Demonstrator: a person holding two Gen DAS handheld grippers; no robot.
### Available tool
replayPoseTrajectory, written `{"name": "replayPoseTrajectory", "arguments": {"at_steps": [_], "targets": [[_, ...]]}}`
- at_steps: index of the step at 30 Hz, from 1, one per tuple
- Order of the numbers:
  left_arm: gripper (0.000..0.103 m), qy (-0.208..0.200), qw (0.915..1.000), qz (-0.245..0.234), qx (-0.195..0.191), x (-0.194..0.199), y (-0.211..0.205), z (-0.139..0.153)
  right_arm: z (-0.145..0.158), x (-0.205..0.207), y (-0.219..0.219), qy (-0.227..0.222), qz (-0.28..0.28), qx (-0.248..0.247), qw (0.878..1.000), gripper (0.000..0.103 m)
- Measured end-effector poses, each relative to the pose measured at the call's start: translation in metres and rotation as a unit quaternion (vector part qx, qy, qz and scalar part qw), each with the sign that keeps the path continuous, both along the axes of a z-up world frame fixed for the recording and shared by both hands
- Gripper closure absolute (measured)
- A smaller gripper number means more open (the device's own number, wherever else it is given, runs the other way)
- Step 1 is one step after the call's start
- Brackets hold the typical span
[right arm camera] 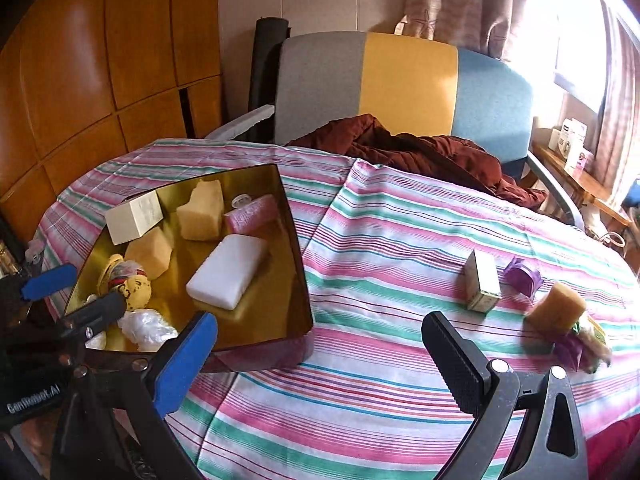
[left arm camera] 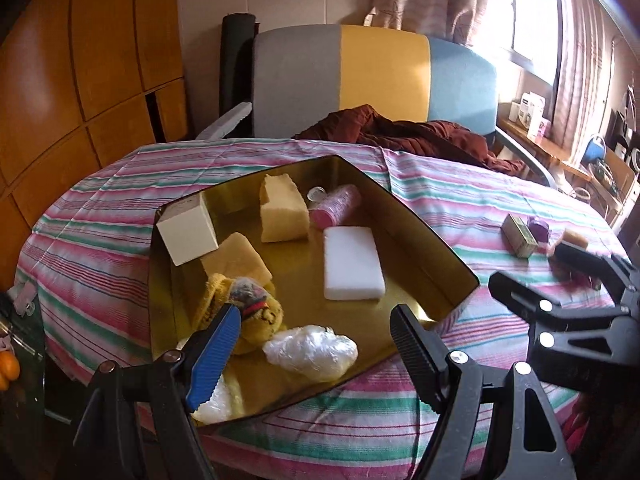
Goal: Organize objects
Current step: 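Move both open tools back over the remaining pile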
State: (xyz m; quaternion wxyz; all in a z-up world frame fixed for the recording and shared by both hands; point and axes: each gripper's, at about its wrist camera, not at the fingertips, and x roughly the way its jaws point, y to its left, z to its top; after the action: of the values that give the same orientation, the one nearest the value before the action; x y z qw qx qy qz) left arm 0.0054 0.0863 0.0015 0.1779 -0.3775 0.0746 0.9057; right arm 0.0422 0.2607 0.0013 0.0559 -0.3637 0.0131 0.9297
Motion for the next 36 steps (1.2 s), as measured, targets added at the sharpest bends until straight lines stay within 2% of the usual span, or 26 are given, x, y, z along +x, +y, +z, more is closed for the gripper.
{"name": "replayPoseTrajectory", "arguments": {"at_steps": [7, 13, 19, 25, 28, 32, 34, 36], "targets": [[0.024, 0.002, 0.9999, -0.012, -0.011, 0.003, 0.007, -0.001, 0.002, 0.002, 0.015, -0.002, -0.012, 0.02, 1.0, 0.0], [0.024, -0.001, 0.9996, -0.026, -0.015, 0.005, 0.013, -0.003, 0.005, 0.004, 0.048, -0.01, -0.04, 0.047, 0.998, 0.0], [0.024, -0.013, 0.9981, -0.06, 0.001, 0.008, 0.022, -0.003, 0.016, 0.006, 0.099, -0.009, -0.072, 0.092, 0.993, 0.0], [0.024, -0.019, 0.9953, -0.095, -0.003, 0.01, 0.042, -0.001, 0.032, 0.015, 0.183, 0.01, -0.16, 0.114, 0.981, 0.0], [0.024, -0.013, 0.9931, -0.114, -0.023, 0.012, 0.062, 0.002, 0.033, 0.027, 0.238, 0.017, -0.233, 0.09, 0.968, 0.0], [0.024, -0.018, 0.9879, -0.153, -0.023, 0.012, 0.094, 0.006, 0.024, 0.053, 0.299, 0.022, -0.333, -0.018, 0.943, 0.0], [0.024, -0.022, 0.9846, -0.172, -0.024, 0.011, 0.117, 0.008, 0.023, 0.065, 0.317, 0.034, -0.356, -0.074, 0.931, 0.0], [0.024, -0.025, 0.9825, -0.183, -0.024, 0.01, 0.135, 0.009, 0.024, 0.073, 0.326, 0.045, -0.367, -0.097, 0.924, 0.0]]}}
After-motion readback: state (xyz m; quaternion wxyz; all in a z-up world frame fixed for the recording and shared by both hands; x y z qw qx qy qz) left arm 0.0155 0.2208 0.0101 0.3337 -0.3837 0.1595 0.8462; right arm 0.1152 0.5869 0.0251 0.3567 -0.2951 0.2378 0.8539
